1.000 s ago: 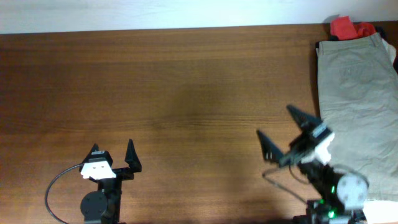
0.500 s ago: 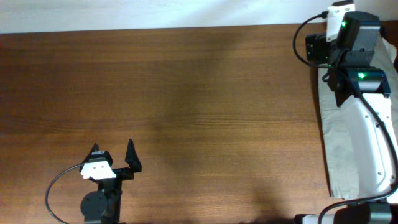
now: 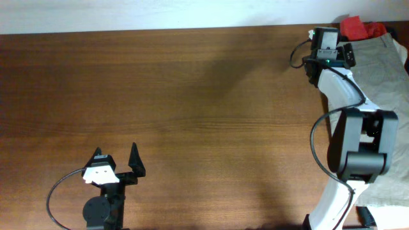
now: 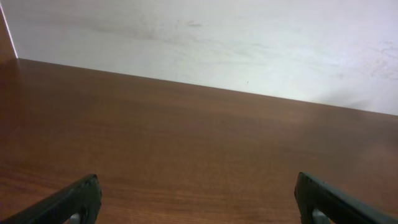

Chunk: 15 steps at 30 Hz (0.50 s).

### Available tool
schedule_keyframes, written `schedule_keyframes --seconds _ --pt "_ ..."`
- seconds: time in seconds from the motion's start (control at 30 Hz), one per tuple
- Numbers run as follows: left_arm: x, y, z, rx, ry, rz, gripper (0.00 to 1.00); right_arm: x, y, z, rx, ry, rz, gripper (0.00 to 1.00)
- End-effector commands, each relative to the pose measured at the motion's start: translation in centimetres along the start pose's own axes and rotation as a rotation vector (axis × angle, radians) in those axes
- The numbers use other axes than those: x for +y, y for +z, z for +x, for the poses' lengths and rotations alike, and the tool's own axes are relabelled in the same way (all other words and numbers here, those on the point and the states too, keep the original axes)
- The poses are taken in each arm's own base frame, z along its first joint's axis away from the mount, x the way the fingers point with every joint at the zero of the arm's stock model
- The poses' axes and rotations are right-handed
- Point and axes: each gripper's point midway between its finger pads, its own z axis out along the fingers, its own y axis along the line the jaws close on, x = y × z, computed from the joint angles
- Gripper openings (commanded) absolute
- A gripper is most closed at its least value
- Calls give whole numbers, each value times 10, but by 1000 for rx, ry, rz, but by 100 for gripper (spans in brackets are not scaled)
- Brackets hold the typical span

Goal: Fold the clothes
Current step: 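Reach the right gripper to the top of the khaki shorts and grasp them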

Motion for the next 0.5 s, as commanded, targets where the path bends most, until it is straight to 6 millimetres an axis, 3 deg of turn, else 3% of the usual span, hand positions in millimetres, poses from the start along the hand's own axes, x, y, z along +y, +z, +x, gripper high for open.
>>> schedule_keyframes --seconds 0.0,0.1,0.17,0.27,0.37,0.47 --pt "0 0 2 3 16 1 99 0 26 12 40 0 42 79" --pt "0 0 2 3 16 1 99 4 46 32 89 4 41 93" --pt "0 0 2 3 16 1 99 2 49 35 92 45 34 77" --pt "0 0 2 3 16 1 99 3 56 41 95 102 0 72" --pt "0 0 2 3 16 1 99 23 57 44 85 120 -138 81" --pt "0 0 2 3 16 1 99 25 58 42 77 123 -151 82"
